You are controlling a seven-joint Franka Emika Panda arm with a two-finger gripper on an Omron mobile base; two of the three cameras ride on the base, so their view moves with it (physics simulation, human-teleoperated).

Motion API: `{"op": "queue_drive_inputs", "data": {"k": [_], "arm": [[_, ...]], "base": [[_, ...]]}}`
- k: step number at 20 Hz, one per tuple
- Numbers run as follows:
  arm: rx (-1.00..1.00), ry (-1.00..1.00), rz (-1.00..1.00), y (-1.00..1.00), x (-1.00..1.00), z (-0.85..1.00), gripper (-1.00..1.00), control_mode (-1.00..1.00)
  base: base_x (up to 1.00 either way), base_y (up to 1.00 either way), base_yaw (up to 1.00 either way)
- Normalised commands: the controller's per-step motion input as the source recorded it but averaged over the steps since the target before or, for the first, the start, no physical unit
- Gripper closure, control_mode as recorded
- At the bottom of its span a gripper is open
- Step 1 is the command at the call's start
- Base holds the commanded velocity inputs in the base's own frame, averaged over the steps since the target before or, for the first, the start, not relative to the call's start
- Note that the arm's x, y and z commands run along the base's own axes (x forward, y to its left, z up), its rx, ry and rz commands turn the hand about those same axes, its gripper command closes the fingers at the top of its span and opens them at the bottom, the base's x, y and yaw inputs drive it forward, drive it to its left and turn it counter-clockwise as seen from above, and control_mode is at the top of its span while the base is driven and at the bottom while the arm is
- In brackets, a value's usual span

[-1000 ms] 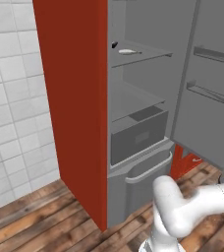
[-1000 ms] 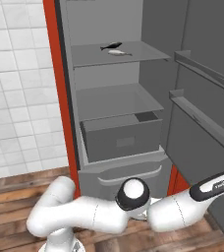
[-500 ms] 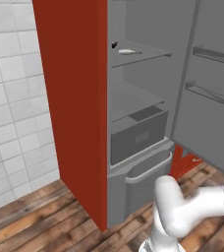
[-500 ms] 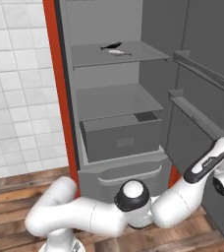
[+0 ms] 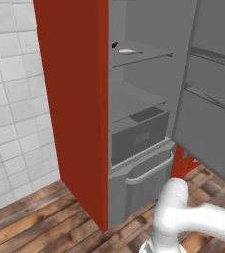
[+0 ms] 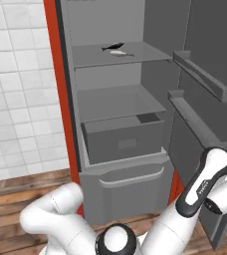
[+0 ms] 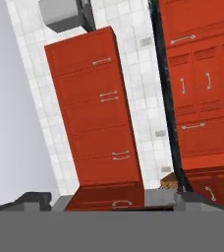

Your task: Place the fish on the counter behind the older fish on the same shelf of the fridge to maintain FIFO order. Close the fridge door when finished.

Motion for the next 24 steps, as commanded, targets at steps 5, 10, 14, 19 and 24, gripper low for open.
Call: {"op": "queue_drive_inputs", "data": {"k": [5,10,14,19,24], "arm": [[-0.17,0.10,0.81,0.52,-0.33,-0.02,-1.00,-1.00],[-0.17,0.11,0.81,0.53,-0.33,-0.01,-1.00,-1.00],[-0.17,0.13,0.80,0.54,-0.34,0.00,-1.00,-1.00],[-0.14,0.15,0.82,0.46,-0.27,-0.03,-1.00,-1.00],[-0.08,0.09,0.89,0.24,-0.17,-0.16,-1.00,-1.00]], "base": [[0.00,0.00,0.00],[0.00,0.00,0.00],[0.00,0.00,0.00],[0.00,0.00,0.00],[0.00,0.00,0.00]]}}
